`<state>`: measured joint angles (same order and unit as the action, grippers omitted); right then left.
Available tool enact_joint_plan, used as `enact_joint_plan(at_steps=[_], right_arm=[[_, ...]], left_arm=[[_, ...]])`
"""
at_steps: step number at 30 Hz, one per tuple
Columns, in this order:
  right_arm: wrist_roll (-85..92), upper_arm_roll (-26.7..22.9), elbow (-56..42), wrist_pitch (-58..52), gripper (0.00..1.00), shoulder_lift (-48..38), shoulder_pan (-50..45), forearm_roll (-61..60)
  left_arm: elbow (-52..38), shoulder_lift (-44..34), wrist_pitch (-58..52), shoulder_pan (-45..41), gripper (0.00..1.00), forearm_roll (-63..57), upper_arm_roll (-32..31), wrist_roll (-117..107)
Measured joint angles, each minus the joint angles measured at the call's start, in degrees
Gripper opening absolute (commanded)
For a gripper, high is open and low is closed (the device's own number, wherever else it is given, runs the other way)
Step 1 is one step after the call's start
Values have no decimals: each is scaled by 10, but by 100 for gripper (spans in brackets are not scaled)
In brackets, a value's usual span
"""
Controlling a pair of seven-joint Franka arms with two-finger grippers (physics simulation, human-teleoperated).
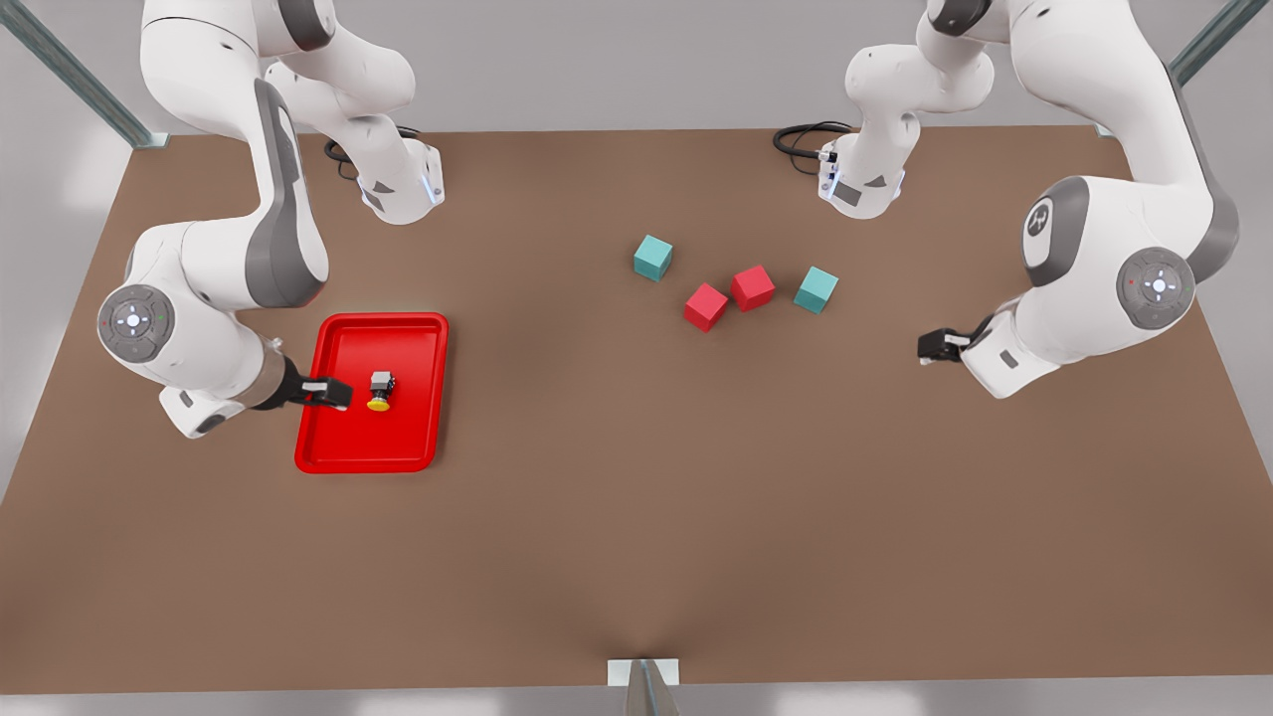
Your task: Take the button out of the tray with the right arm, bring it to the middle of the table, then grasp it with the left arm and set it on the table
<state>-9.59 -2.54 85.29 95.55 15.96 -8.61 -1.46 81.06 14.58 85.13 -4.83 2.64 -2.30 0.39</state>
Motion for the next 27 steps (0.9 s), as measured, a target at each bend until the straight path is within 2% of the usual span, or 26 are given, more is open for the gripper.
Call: enact_joint_plan(at_steps=[4,6,10,15,21,27], right_arm=[[-4,3,28,1,100,6,-23,-1],[-7,3,107,26,100,15,-29,-3],[-9,4,315,157,100,13,-18,-2],[-5,3,436,317,100,-2,24,3],[5,4,511,467,100,-18,34,5],[15,4,532,555,100,-18,33,5]], left_arm=[[0,0,8,0,100,-1,0,1],[0,1,11,0,100,-1,-1,1],[0,3,18,0,100,-1,-1,2],[0,8,25,1,100,-1,-1,3],[0,13,32,1,100,0,0,3],[0,17,35,2,100,0,0,4]])
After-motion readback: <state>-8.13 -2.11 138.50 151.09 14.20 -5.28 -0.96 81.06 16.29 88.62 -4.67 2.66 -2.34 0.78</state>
